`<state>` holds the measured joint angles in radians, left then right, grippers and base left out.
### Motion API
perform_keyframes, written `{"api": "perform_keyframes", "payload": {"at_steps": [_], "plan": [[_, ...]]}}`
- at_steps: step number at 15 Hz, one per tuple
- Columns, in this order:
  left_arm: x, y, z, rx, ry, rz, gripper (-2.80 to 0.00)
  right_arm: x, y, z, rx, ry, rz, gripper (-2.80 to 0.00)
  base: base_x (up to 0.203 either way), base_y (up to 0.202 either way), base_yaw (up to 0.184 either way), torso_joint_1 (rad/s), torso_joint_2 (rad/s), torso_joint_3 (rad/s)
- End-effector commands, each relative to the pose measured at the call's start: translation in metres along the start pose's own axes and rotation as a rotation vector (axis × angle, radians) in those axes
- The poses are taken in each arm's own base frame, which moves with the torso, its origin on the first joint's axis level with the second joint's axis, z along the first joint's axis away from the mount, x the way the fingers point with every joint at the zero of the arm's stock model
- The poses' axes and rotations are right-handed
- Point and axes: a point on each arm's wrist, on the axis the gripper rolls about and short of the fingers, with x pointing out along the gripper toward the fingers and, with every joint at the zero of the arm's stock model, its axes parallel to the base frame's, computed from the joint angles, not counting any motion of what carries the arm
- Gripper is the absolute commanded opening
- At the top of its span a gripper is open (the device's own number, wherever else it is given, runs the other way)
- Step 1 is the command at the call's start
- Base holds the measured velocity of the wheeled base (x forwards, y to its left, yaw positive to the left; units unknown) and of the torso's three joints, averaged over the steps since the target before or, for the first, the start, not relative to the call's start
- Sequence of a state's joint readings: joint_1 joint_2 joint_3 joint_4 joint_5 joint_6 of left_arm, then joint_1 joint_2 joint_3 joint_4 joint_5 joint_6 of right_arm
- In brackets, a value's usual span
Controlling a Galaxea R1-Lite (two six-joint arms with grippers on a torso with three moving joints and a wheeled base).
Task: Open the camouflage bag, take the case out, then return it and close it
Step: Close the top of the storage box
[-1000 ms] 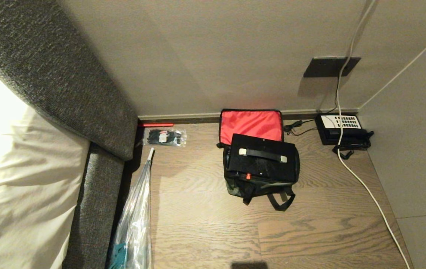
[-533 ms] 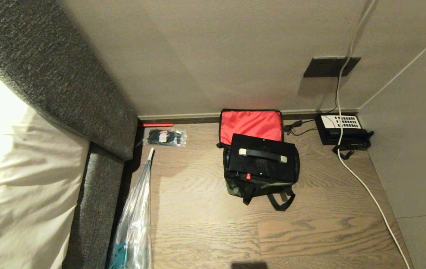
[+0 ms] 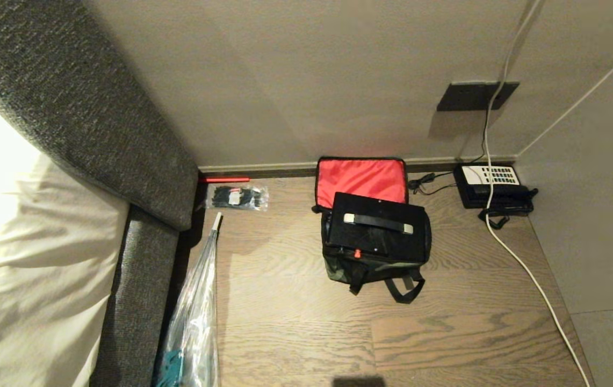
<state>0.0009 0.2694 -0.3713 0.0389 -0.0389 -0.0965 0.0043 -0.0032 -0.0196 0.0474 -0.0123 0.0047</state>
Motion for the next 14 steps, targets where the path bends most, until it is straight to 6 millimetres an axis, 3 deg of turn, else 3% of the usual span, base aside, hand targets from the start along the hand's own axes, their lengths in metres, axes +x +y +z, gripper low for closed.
{"api": "perform_keyframes", "payload": {"at_steps": [1, 4, 6, 8, 9, 11, 14], "plan": [[0.068, -0.002, 0.043, -0.069, 0.198, -0.012, -2.80, -0.002, 0.000, -0.001, 0.000, -0.021, 0.002, -2.80, 0.000, 0.000, 0.000, 0.000, 0.00, 0.000], [0.165, -0.005, 0.073, -0.156, 0.330, -0.093, -2.80, -0.002, 0.000, -0.001, 0.000, -0.020, 0.000, -2.80, 0.000, 0.000, 0.000, 0.000, 0.00, 0.000], [0.233, -0.014, 0.083, -0.204, 0.376, -0.172, -2.80, -0.002, 0.000, -0.001, 0.000, -0.020, 0.000, -2.80, 0.000, 0.000, 0.000, 0.000, 0.00, 0.000], [0.304, -0.040, 0.082, -0.255, 0.413, -0.275, -2.80, -0.002, 0.000, -0.001, 0.000, -0.020, 0.000, -2.80, 0.000, 0.000, 0.000, 0.000, 0.00, 0.000], [0.330, -0.057, 0.074, -0.278, 0.441, -0.319, -2.80, -0.002, 0.000, 0.000, 0.000, -0.022, 0.000, -2.80, 0.000, 0.000, 0.000, 0.000, 0.00, 0.000], [0.367, -0.100, 0.041, -0.314, 0.541, -0.413, -2.80, -0.002, 0.000, -0.001, 0.000, -0.020, 0.000, -2.80, 0.000, 0.000, 0.000, 0.000, 0.00, 0.000], [0.382, -0.163, -0.012, -0.327, 0.692, -0.498, -2.80, -0.002, 0.000, -0.001, 0.000, -0.020, 0.000, -2.80, 0.000, 0.000, 0.000, 0.000, 0.00, 0.000]]}}
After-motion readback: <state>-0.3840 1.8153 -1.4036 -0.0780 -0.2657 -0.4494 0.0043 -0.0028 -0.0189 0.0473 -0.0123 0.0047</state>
